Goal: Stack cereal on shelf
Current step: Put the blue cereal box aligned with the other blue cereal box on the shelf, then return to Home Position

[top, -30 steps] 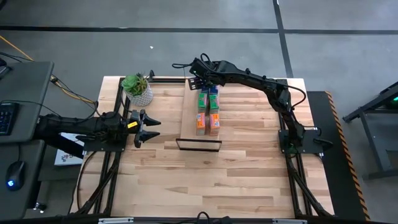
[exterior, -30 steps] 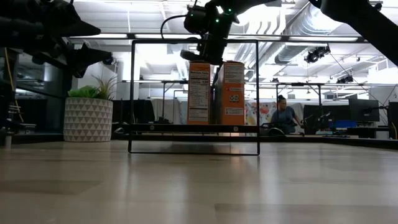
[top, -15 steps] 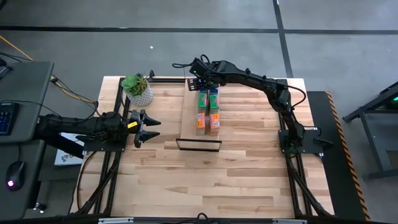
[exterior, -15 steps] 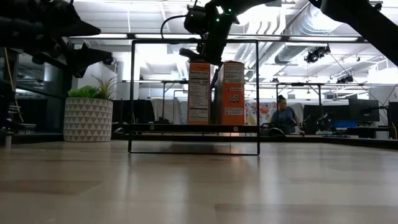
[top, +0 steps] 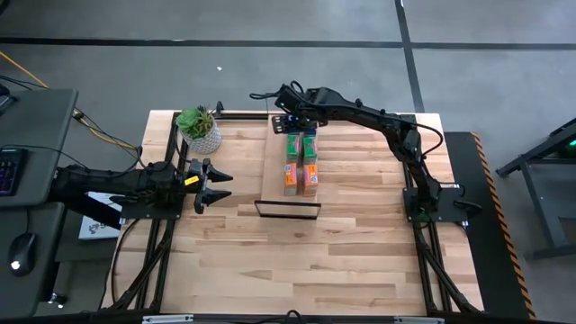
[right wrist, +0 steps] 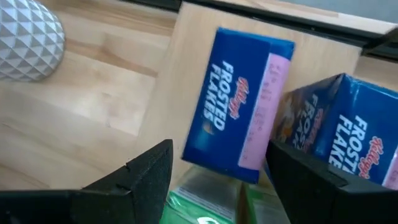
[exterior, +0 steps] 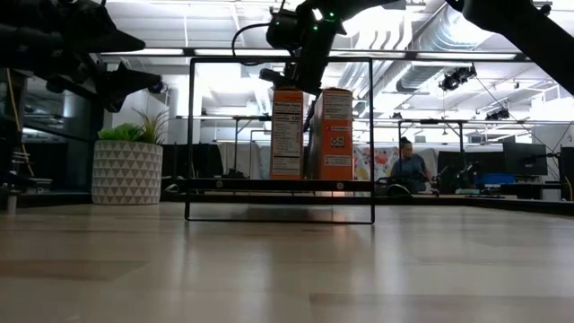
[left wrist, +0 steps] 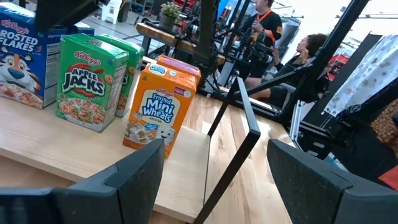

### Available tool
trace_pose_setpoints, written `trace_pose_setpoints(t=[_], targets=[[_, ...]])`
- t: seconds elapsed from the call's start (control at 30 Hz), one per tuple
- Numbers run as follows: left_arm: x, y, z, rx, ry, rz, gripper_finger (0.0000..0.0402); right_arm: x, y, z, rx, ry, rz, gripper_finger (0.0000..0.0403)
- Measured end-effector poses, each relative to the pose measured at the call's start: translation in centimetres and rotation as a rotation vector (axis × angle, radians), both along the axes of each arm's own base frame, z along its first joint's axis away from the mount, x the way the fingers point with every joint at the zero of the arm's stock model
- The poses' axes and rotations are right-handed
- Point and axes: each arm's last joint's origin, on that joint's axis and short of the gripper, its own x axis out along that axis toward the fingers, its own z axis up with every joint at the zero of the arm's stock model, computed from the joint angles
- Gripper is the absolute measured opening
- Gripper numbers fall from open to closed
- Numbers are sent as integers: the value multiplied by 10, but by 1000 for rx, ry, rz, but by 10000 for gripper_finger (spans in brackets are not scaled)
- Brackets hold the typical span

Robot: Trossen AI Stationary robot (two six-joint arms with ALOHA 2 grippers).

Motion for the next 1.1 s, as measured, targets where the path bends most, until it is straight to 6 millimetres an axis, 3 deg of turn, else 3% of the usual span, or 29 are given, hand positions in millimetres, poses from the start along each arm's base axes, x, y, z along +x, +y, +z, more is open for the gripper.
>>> trace_pose_setpoints(t=[0.17, 0.43, 0.57, 0.67, 0.87, 1.0, 1.1], targets=[[0, 0, 0, 0, 1, -1, 275, -6, 3, 5, 8, 27, 8, 250], [0, 0, -1, 0, 8, -1, 275, -17, 20, 41, -46, -53, 76, 250], [0, 0, -1, 0, 7, -1, 275, -24, 43, 63, -121, -51, 232, 250], [0, 0, 1, 0, -9, 0, 275, -30, 72, 72, -178, 41, 355, 250], [0, 0, 7, 20, -67, 15, 275, -54, 130, 65, -214, 416, 479, 250], [0, 1, 11, 86, -108, 37, 275, -65, 156, 50, -249, 466, 574, 242], [1, 2, 12, 122, -120, 54, 275, -95, 166, 36, -251, 559, 544, 226]])
